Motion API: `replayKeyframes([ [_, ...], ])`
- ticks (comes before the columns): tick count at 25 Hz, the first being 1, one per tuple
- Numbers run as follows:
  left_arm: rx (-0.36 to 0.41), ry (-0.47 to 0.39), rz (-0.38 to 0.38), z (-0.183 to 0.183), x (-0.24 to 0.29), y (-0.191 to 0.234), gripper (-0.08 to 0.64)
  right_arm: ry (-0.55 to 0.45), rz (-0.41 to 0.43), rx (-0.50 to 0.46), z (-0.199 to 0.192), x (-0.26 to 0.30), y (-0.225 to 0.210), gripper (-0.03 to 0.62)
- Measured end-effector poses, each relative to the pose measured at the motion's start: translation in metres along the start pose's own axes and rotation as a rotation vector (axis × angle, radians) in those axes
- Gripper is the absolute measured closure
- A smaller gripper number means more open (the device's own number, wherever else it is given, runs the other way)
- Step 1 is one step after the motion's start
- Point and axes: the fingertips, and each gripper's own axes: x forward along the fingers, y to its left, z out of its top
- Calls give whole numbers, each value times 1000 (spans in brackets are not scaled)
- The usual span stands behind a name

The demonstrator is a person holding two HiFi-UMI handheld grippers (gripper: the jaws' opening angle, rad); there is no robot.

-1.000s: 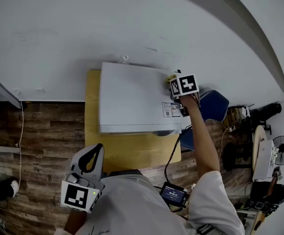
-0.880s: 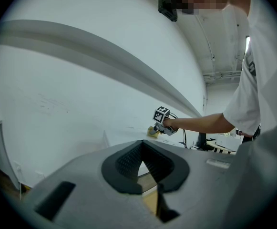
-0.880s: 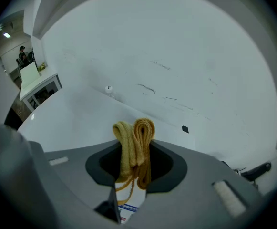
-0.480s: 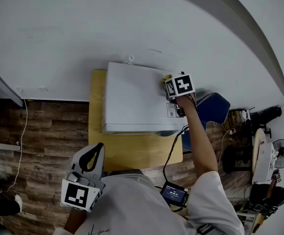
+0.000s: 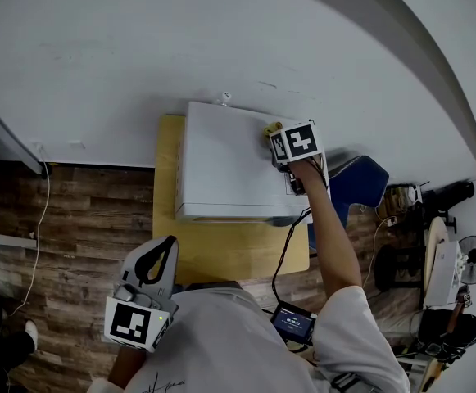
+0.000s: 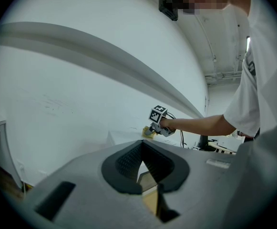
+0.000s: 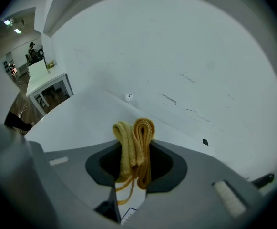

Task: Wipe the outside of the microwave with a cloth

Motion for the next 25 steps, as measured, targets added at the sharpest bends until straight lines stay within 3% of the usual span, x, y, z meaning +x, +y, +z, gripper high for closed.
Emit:
replayKeyframes([
  [25, -7, -24, 23, -3, -11, -4, 561, -99, 162, -87, 53, 2, 115, 474],
])
